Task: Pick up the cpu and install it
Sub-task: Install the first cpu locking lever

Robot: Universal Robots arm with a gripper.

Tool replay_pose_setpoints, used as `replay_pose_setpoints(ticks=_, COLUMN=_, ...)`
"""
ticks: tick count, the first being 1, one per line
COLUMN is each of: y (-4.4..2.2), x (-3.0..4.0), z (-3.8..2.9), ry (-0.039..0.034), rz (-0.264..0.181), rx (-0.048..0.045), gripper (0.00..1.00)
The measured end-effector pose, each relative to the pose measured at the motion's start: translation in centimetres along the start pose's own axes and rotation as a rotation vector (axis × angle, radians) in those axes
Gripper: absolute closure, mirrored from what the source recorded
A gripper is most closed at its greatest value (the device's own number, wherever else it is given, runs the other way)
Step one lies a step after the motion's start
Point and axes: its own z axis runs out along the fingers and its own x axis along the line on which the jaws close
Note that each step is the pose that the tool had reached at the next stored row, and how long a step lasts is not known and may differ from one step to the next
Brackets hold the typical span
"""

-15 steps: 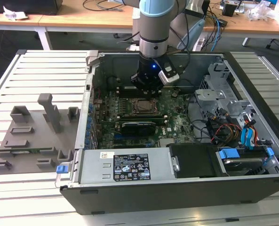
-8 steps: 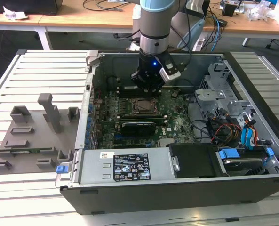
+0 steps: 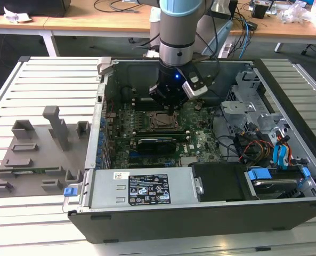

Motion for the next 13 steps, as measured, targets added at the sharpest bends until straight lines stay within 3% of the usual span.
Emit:
replay_pose_setpoints(ticks=1, y=-0.04, x=0.00, z=-0.19, ry=0.0000, rz=0.000, rx=0.0004, gripper=0.89)
replay_pose_setpoints(ticks=5, y=-0.22, x=-0.06, z=-2.05, ry=0.0003, rz=0.000, rx=0.0111, gripper=0.89)
replay_pose_setpoints(ticks=7, y=-0.24, x=-0.08, z=-2.35, ry=0.0004, rz=-0.001, rx=0.0132, gripper=0.89)
replay_pose_setpoints(ticks=13, y=-0.30, x=-0.13, z=-4.17, ry=0.0005, rz=0.000, rx=0.0189, gripper=0.89)
